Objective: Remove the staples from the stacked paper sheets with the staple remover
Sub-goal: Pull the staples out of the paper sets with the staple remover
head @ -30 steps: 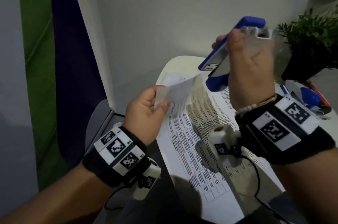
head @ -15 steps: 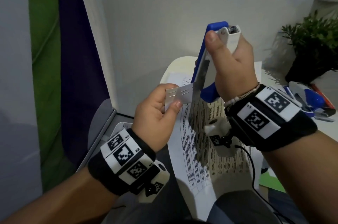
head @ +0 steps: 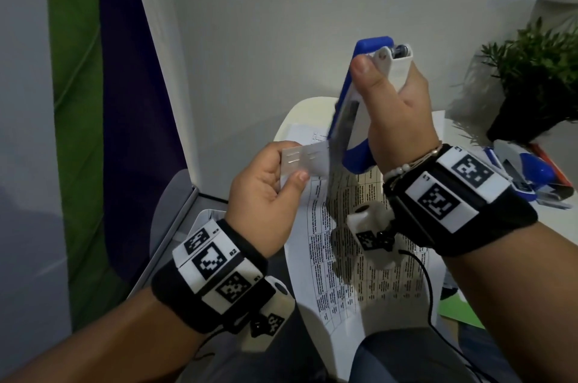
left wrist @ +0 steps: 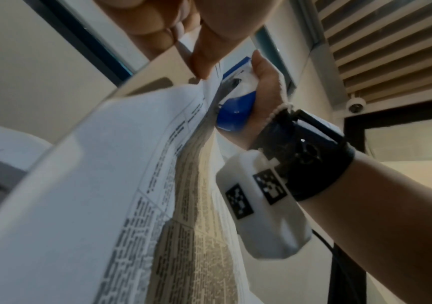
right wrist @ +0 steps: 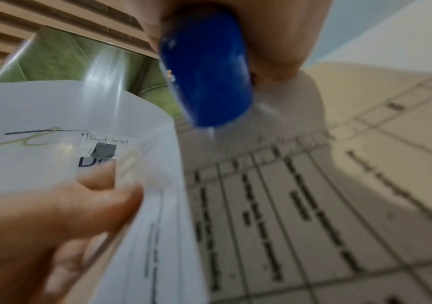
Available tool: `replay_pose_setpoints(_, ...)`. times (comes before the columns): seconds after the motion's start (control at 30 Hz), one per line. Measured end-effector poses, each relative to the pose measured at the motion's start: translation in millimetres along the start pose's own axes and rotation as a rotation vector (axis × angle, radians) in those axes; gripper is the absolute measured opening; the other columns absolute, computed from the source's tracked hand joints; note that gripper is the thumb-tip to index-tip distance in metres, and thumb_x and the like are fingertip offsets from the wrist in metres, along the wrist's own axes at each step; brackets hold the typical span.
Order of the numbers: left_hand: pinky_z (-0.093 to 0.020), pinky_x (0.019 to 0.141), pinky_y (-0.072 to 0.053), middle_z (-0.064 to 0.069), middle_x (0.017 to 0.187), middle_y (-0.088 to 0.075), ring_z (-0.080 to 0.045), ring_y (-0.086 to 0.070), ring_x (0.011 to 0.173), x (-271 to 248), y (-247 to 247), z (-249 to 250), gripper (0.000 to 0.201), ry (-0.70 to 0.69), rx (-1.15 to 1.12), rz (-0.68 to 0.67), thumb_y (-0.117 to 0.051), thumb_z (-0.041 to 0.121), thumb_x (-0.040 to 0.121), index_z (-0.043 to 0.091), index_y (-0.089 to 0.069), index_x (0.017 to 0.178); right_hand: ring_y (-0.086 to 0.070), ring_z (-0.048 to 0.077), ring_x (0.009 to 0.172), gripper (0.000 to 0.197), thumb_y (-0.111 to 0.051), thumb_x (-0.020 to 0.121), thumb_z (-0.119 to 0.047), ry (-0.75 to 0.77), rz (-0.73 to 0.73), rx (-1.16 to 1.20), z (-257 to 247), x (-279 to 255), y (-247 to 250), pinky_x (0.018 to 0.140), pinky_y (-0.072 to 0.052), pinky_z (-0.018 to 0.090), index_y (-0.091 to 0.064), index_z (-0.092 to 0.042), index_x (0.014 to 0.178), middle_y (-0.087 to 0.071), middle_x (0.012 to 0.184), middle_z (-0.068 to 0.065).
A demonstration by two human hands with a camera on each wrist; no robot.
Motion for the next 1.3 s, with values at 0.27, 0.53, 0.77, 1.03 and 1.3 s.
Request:
replay_pose_setpoints(0.27, -0.043, 0.080, -0.056, 0.000, 0.094, -0.070, -0.020, -0.068, 0.089, 16.4, 30.0, -31.3, 0.032, 0.282, -0.006, 0.309, -0.052, -0.004, 0.089, 0.028, -0.055, 0.090, -0.054, -0.007, 0.068, 0.020, -0.056, 0.081, -0.043, -0.007, 0.339, 0.020, 2.0, 2.7, 42.7, 0.069, -0.045, 0.012, -0.049, -0.026, 0.088, -0.052, 0.079, -0.014)
replay_pose_setpoints(0.53, -0.029, 0.089, -0.051, 0.014, 0.104, -0.066, -0.003, -0.062, 0.099, 8.8, 24.9, -30.6, 0.040, -0.236, 0.493, 0.020, -0.053, -0.007, 0.077, 0.030, -0.064, 0.090, -0.048, 0.004, 0.064, 0.033, -0.055, 0.091, -0.043, -0.369, 0.179, -0.429, 81.9, -34.4, 59.3, 0.052, -0.039, 0.016, -0.046, -0.015, 0.105, -0.050, 0.079, -0.006)
replay_pose_setpoints(0.77, -0.013, 0.098, -0.040, 0.005, 0.100, -0.068, -0.007, -0.057, 0.109, -5.3, 8.0, -46.2, 0.025, -0.441, 0.572, -0.305, -0.050, 0.001, 0.073, 0.008, -0.073, 0.079, -0.049, 0.006, 0.068, 0.032, -0.054, 0.092, -0.041, -0.391, 0.209, -0.373, 92.3, -40.1, 66.5, 0.052, -0.037, 0.008, -0.047, -0.014, 0.109, -0.052, 0.081, -0.007)
replay_pose_setpoints(1.03, -0.018, 0.094, -0.046, 0.007, 0.097, -0.064, -0.010, -0.060, 0.105, -2.0, 9.1, -47.2, 0.025, -0.453, 0.525, -0.240, -0.057, -0.015, 0.067, 0.004, -0.072, 0.072, -0.049, 0.001, 0.067, 0.053, -0.054, 0.093, -0.040, -0.382, 0.227, -0.342, 98.5, -41.0, 69.8, 0.054, -0.037, 0.006, -0.044, -0.004, 0.129, -0.052, 0.080, -0.009)
replay_pose_setpoints(1.3, -0.021, 0.092, -0.048, 0.021, 0.103, -0.065, 0.000, -0.061, 0.104, 2.1, 15.9, -48.8, 0.043, -0.310, 0.442, -0.159, -0.058, -0.018, 0.066, 0.022, -0.066, 0.080, -0.046, -0.003, 0.063, 0.024, -0.055, 0.092, -0.037, -0.380, 0.228, -0.344, 95.7, -44.0, 70.2, 0.049, -0.034, 0.004, -0.045, -0.018, 0.102, -0.050, 0.076, -0.012)
Point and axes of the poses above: each hand's wrist, its own x-axis towards the middle knuckle, its own y-axis out of the back of the hand, z = x × y, the point moved 4 cm from there along x, towards the middle knuckle
